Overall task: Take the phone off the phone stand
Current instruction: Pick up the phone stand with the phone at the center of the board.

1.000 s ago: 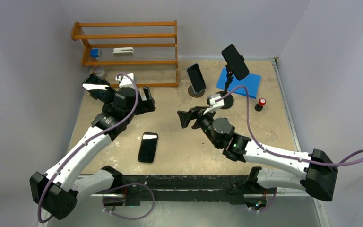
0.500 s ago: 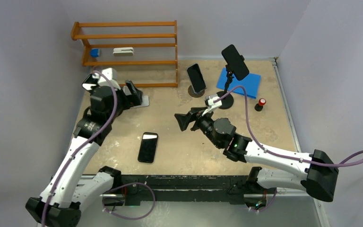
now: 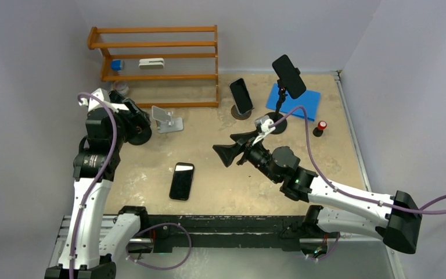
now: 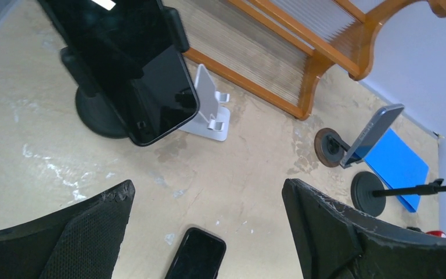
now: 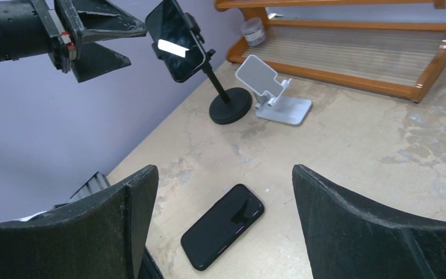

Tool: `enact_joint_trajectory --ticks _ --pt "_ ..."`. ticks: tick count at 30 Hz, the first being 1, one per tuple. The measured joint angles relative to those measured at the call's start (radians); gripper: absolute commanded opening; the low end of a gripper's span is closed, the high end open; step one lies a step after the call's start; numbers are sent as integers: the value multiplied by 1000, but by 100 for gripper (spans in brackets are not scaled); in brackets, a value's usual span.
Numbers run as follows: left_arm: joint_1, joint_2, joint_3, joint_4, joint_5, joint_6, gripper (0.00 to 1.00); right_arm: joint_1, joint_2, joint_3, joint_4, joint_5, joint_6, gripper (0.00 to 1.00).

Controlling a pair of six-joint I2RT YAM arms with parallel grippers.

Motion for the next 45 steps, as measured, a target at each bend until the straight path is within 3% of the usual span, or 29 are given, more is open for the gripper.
enact_joint_trajectory --ticks 7,14,21,45 --pt "63 -2 0 -29 -35 -18 98 0 -6 -11 3 -47 12 86" --pt "231 88 -2 -11 21 -35 99 0 -21 -17 3 -70 23 86" --pt "290 113 -18 1 33 -64 98 0 -46 -17 3 -70 23 86" --pt "347 111 -260 434 108 -97 96 0 -80 -32 0 -58 21 86"
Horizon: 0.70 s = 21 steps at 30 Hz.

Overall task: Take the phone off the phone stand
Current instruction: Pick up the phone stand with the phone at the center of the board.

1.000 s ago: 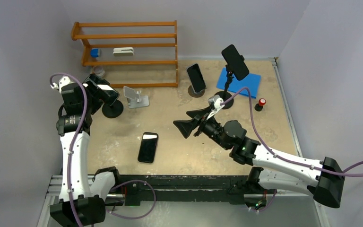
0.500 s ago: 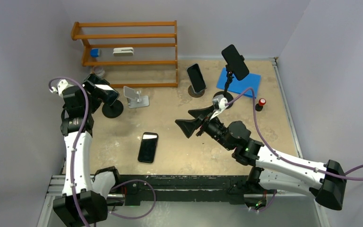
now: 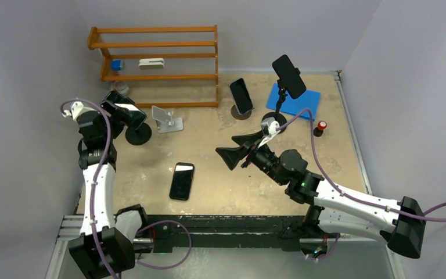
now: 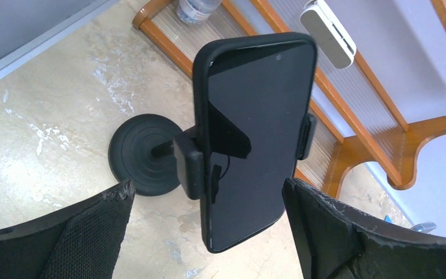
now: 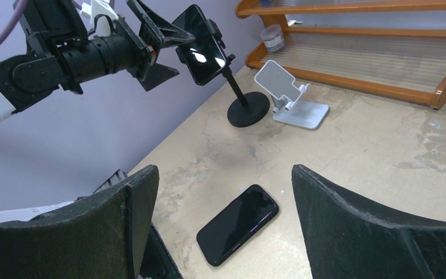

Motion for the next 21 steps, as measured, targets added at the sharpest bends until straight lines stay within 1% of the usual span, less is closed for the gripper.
enact_joint_trajectory --ticks 9,21 --pt "47 0 -92 82 78 -39 93 0 -3 -4 0 0 0 86" --pt "103 -11 -229 326 209 -112 90 0 -11 -16 0 -5 -2 86"
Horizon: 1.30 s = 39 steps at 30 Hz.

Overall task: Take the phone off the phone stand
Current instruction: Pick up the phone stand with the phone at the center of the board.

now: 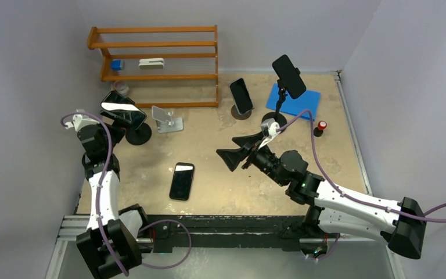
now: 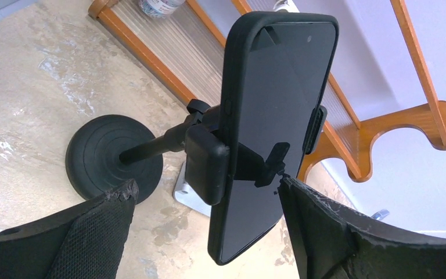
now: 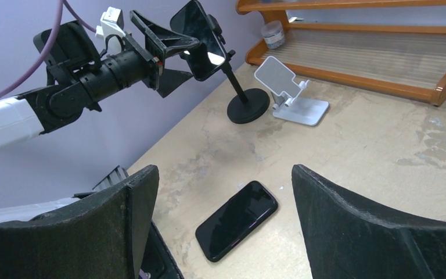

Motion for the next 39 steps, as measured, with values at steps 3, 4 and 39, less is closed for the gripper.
enact_joint_trajectory --ticks 3,4,39 --pt "11 -7 -37 52 15 -3 89 0 1 0 0 -7 0 86" --pt "13 -10 -48 66 19 -4 90 0 2 0 0 -10 0 86" --pt "146 16 -180 401 266 -133 88 7 -45 -21 21 -123 24 85"
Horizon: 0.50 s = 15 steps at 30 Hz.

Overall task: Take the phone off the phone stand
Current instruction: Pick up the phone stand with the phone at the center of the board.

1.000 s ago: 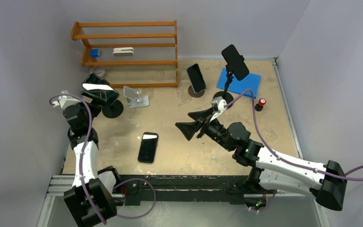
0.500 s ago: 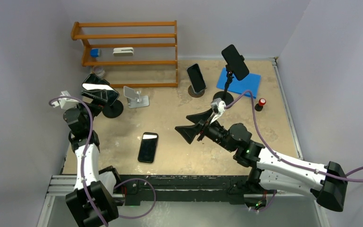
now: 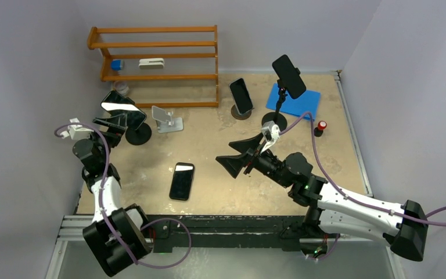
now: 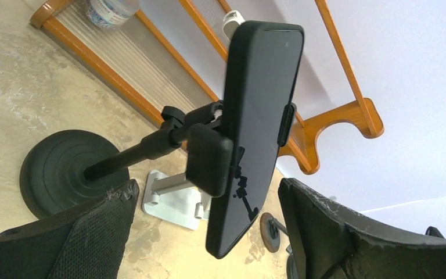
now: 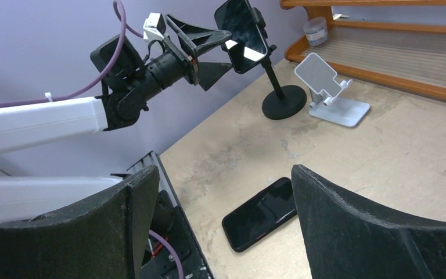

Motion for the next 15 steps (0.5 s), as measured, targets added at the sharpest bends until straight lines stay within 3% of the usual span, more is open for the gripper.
enact_joint_trajectory --ticks 15 --pt "55 126 -71 360 147 -109 85 2 0 -10 2 -14 0 85"
